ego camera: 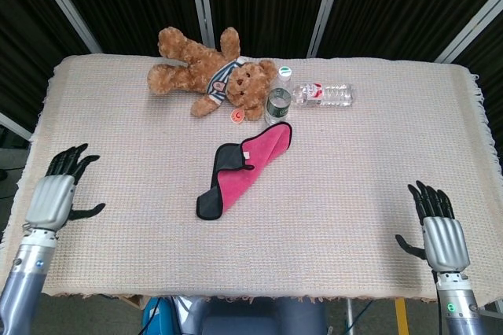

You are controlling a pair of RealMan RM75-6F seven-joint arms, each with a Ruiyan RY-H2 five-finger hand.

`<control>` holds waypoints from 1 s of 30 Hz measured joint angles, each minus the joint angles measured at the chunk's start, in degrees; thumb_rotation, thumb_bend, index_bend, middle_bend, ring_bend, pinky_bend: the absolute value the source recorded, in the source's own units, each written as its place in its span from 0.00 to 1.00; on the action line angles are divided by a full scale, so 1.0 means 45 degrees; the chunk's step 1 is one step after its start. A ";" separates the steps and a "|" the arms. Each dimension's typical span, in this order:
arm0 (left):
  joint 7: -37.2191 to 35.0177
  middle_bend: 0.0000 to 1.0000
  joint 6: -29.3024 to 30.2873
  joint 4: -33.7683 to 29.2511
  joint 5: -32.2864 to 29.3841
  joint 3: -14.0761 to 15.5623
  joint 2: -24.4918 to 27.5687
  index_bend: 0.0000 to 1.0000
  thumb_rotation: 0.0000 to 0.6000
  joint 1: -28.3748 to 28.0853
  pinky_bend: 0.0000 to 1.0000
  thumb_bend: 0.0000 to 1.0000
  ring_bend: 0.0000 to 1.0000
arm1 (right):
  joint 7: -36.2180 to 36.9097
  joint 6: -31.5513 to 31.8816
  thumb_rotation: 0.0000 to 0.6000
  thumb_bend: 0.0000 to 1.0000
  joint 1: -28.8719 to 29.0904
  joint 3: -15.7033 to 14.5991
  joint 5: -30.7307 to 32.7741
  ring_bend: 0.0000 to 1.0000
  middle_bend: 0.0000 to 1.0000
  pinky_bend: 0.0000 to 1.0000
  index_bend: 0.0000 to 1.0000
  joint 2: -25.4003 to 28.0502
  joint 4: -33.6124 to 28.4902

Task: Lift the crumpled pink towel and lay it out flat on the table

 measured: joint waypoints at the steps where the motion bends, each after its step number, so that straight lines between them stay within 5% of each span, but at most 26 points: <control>1: 0.0495 0.07 -0.0234 0.0106 -0.0291 -0.0179 -0.0364 0.24 1.00 -0.0393 0.00 0.22 0.00 | 0.0005 -0.0032 1.00 0.21 0.0018 0.0029 0.0054 0.00 0.00 0.00 0.00 -0.0013 0.0038; 10: 0.3226 0.12 -0.1435 0.1892 -0.2109 -0.1196 -0.3608 0.35 1.00 -0.3091 0.00 0.32 0.00 | 0.0234 -0.0323 1.00 0.21 0.0146 0.0172 0.0408 0.00 0.00 0.00 0.00 -0.0096 0.0276; 30: 0.4740 0.15 -0.1690 0.6890 -0.2824 -0.2404 -0.9437 0.44 1.00 -0.7207 0.00 0.23 0.00 | 0.1170 -0.0697 1.00 0.21 0.0276 0.0386 0.0896 0.00 0.00 0.00 0.00 0.0026 0.0486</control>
